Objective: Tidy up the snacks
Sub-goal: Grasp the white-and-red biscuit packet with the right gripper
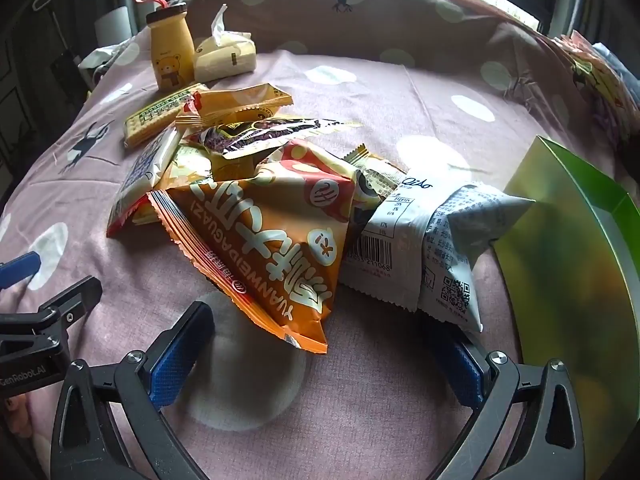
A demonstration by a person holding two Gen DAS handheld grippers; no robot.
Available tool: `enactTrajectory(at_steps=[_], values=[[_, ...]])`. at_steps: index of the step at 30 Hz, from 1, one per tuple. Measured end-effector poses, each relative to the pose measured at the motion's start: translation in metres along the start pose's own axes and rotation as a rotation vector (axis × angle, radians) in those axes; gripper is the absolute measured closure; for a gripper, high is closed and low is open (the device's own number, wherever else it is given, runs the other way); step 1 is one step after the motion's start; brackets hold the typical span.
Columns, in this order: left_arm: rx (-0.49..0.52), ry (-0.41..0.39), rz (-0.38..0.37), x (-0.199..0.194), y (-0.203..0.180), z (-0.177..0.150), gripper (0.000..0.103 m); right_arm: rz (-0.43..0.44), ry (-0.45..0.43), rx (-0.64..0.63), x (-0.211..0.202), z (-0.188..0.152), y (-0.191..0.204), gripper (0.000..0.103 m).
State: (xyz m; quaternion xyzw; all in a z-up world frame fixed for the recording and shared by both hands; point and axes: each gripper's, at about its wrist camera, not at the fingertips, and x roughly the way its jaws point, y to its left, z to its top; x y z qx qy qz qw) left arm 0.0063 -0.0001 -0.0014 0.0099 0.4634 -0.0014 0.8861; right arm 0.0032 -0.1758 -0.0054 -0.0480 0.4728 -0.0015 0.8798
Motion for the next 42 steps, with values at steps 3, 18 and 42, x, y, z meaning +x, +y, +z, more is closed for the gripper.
enactTrajectory(at_steps=[3,18,42], values=[[-0.002,0.003,0.0,0.0,0.0,0.0,0.0,-0.02,0.048,0.025,-0.001,0.003,0.002,0.0],[-0.189,-0.018,-0.316,-0.035,0.032,0.038,0.005,0.284,-0.121,0.086,-0.085,0.041,-0.001,0.003],[-0.243,0.106,-0.529,0.037,0.018,0.076,0.054,0.554,0.188,0.247,0.034,0.115,0.033,0.07]])
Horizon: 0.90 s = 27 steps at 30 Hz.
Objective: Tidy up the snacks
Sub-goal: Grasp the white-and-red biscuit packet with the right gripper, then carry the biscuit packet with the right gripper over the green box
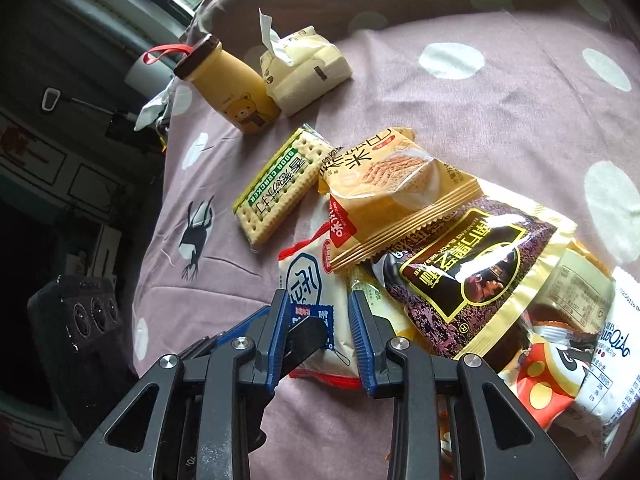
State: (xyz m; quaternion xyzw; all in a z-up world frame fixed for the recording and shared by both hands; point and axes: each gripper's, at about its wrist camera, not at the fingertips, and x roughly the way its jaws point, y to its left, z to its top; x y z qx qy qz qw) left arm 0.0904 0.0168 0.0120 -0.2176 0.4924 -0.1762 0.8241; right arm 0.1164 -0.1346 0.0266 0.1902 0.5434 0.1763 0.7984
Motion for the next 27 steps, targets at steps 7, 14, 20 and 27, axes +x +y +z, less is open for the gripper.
enactTrajectory(at_steps=[7,14,20,27], values=[[-0.029,-0.038,0.008,-0.017,-0.004,-0.005,0.064,0.01,-0.025,-0.005,-0.007,-0.006,0.003,0.071],[0.071,-0.127,-0.001,-0.054,-0.037,-0.018,0.064,0.037,-0.125,-0.026,-0.049,-0.025,0.016,0.071],[0.214,-0.102,-0.048,-0.061,-0.073,-0.043,0.064,0.008,-0.247,-0.012,-0.096,-0.064,0.011,0.071],[0.309,-0.11,-0.059,-0.066,-0.103,-0.057,0.065,0.003,-0.331,0.042,-0.13,-0.092,-0.005,0.071]])
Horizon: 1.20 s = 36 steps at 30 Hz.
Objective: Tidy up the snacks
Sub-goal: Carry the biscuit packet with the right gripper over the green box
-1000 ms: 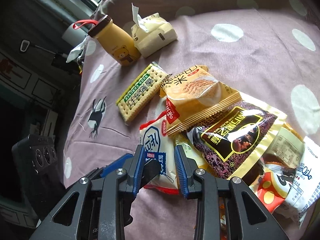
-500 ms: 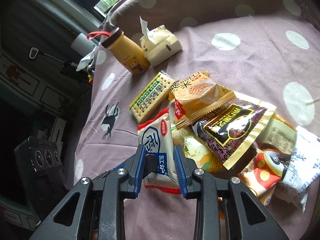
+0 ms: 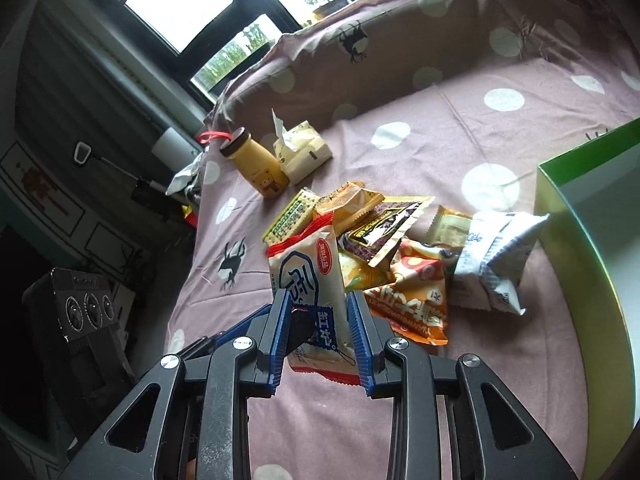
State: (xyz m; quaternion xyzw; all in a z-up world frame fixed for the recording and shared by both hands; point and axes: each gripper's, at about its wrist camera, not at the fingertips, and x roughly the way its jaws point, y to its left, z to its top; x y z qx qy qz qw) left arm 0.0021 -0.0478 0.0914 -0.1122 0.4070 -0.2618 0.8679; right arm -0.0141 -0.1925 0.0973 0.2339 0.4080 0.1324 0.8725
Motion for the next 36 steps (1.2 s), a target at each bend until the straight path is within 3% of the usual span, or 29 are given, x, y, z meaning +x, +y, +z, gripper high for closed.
enactTrajectory(at_steps=[9,16,27,36], values=[[0.043,-0.07,0.0,-0.016,-0.031,0.005,0.065,0.041,-0.068,-0.011,-0.028,0.005,-0.005,0.071],[0.151,-0.11,-0.023,-0.017,-0.078,0.013,0.067,0.07,-0.158,0.033,-0.068,0.01,-0.029,0.071],[0.27,-0.089,-0.134,0.012,-0.154,0.018,0.067,0.009,-0.304,0.115,-0.127,0.012,-0.081,0.071],[0.338,-0.001,-0.217,0.051,-0.199,0.017,0.067,-0.078,-0.379,0.24,-0.161,0.006,-0.125,0.071]])
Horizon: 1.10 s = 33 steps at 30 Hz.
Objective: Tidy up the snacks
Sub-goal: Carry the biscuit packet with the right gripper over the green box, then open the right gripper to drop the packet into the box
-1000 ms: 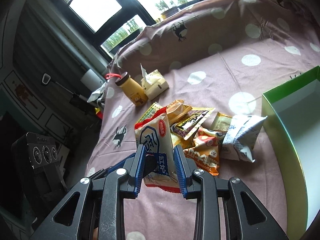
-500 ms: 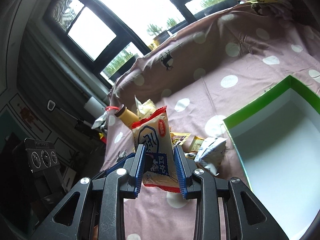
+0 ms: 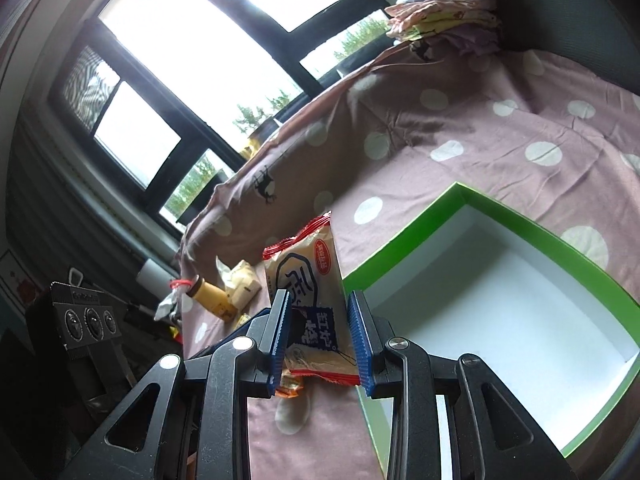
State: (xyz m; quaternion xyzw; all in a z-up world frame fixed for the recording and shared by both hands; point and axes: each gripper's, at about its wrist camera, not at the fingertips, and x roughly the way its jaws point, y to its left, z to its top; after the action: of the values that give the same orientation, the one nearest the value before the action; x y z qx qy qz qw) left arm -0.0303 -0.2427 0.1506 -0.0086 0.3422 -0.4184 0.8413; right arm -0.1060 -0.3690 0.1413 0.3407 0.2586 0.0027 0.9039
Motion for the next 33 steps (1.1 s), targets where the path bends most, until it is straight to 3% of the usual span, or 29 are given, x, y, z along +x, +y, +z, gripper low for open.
enactTrajectory(at_steps=[7,22,33], values=[[0.014,0.073,-0.044,0.029,-0.012,0.001,0.067,-0.07,-0.01,0.058,-0.007,0.005,-0.028,0.071],[-0.052,0.232,-0.069,0.076,-0.009,-0.015,0.068,-0.229,0.1,0.112,0.01,0.004,-0.056,0.071],[-0.051,0.233,-0.08,0.074,-0.013,-0.018,0.067,-0.282,0.102,0.116,0.008,0.004,-0.059,0.07]])
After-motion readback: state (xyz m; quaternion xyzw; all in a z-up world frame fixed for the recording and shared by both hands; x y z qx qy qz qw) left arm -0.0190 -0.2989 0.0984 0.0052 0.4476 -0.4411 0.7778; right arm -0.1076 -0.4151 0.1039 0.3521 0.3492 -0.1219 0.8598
